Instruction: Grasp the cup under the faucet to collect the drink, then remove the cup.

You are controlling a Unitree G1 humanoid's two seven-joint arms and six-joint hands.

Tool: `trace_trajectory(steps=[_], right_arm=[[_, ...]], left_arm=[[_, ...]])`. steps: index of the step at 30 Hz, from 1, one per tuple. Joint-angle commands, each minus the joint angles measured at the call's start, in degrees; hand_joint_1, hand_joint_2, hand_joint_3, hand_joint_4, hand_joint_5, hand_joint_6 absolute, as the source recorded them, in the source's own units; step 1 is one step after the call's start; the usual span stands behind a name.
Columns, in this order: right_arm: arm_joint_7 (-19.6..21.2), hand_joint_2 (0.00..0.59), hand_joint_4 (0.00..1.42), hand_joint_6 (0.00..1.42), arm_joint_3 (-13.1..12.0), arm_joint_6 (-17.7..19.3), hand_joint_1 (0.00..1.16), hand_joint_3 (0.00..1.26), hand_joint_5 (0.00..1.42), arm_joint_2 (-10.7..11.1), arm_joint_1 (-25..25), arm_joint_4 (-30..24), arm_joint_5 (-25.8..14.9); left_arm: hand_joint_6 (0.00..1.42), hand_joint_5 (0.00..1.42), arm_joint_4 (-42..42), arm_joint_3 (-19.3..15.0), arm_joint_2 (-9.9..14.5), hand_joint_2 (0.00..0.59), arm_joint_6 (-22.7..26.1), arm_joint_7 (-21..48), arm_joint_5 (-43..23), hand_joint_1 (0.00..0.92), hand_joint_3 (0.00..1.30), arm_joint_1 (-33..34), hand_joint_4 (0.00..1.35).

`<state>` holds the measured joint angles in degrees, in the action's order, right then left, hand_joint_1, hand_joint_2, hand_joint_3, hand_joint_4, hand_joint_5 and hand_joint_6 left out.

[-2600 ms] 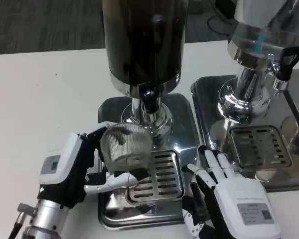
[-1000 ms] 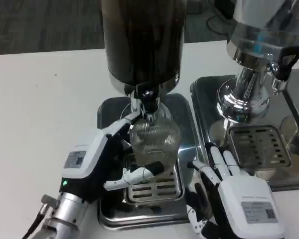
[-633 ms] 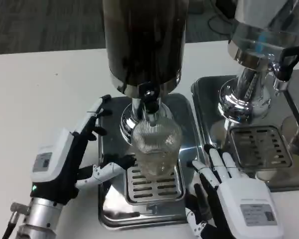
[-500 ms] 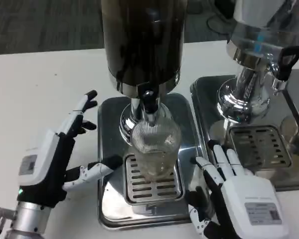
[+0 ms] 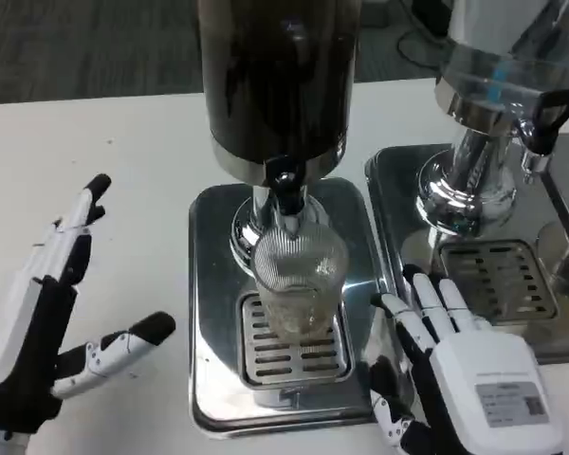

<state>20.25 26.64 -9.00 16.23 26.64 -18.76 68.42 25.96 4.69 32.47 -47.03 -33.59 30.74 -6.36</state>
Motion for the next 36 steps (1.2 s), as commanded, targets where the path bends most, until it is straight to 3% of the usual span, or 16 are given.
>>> trace_trajectory(steps=[1,7,9,12,16,19,27,36], right_arm=[[0.04,0.506,0.03,0.27,-0.93,0.74,0.59,0.2,0.04,0.94,-0.21,-0.74,0.23],[-0.23,0.508,0.03,0.27,-1.42,1.28,0.59,0.19,0.04,0.98,-1.39,0.29,-0.75],[-0.16,0.508,0.03,0.27,-1.38,1.46,0.59,0.18,0.04,1.01,-1.61,0.53,-0.51],[-0.05,0.508,0.03,0.27,-1.83,1.56,0.59,0.16,0.04,1.09,-1.58,0.62,-0.88],[-0.19,0.508,0.03,0.27,-2.09,1.58,0.59,0.14,0.04,0.87,-1.5,0.8,-1.36],[0.02,0.508,0.03,0.27,-2.08,1.42,0.59,0.12,0.04,0.6,-1.6,0.95,-1.5],[1.08,0.516,0.02,0.26,-1.43,1.15,0.6,0.05,0.04,-1.01,-1.86,2.06,-1.16],[1.29,0.516,0.03,0.26,-0.6,0.8,0.61,0.01,0.03,-2.29,-1.11,2.14,-0.82]], left_arm=[[0.08,0.12,-5.38,-3.16,0.16,0.092,-0.8,3.48,-3.1,0.0,0.0,-2.32,0.0],[0.13,0.16,-9.93,-6.61,-0.48,0.103,-3.64,7.83,-7.2,0.0,0.02,-3.27,0.0],[0.13,0.16,-11.72,-7.58,-0.15,0.104,-5.96,11.1,-11.69,0.0,0.02,-3.31,0.0],[0.14,0.16,-13.41,-7.49,0.06,0.114,-7.88,16.9,-20.24,0.0,0.04,-3.33,0.0],[0.16,0.15,-14.54,-4.26,0.85,0.113,-8.5,29.71,-38.26,0.0,0.02,-2.36,0.0],[0.16,0.15,-16.0,-4.58,1.34,0.114,-7.41,37.87,-44.01,0.0,0.0,-1.7,0.0],[0.18,0.15,-19.34,-4.75,0.2,0.116,-0.57,53.98,-51.47,0.0,0.0,0.56,0.0],[0.18,0.19,-19.33,-7.65,-2.83,0.118,3.73,61.52,-53.96,0.0,0.0,2.77,0.0]])
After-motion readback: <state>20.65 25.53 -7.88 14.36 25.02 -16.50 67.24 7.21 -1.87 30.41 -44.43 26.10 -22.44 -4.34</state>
